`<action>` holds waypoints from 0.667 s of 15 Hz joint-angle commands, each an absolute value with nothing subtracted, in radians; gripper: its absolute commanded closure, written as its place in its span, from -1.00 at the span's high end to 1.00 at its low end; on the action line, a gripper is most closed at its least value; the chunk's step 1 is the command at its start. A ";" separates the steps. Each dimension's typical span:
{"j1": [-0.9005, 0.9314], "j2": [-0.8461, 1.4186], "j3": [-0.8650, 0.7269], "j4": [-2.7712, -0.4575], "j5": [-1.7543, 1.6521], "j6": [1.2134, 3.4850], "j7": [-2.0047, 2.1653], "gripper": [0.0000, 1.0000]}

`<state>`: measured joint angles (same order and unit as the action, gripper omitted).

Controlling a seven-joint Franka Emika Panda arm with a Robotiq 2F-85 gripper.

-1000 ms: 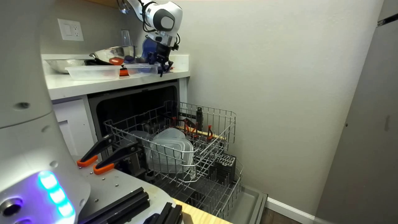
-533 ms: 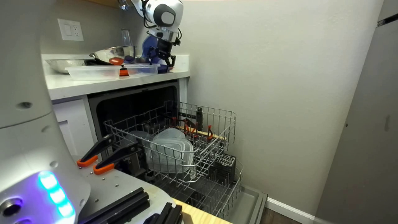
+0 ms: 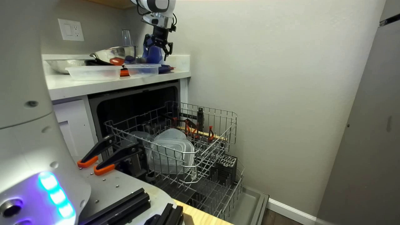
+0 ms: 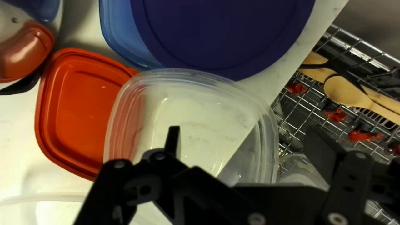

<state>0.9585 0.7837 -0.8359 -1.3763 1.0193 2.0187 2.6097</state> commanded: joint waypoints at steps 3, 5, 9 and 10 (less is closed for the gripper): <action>1.065 0.722 -0.946 -1.427 0.980 2.030 2.610 1.00; 1.079 0.720 -0.967 -1.431 0.983 2.037 2.610 1.00; 1.114 0.705 -1.026 -1.464 0.988 2.067 2.609 1.00; 1.122 0.702 -1.041 -1.472 0.990 2.073 2.607 1.00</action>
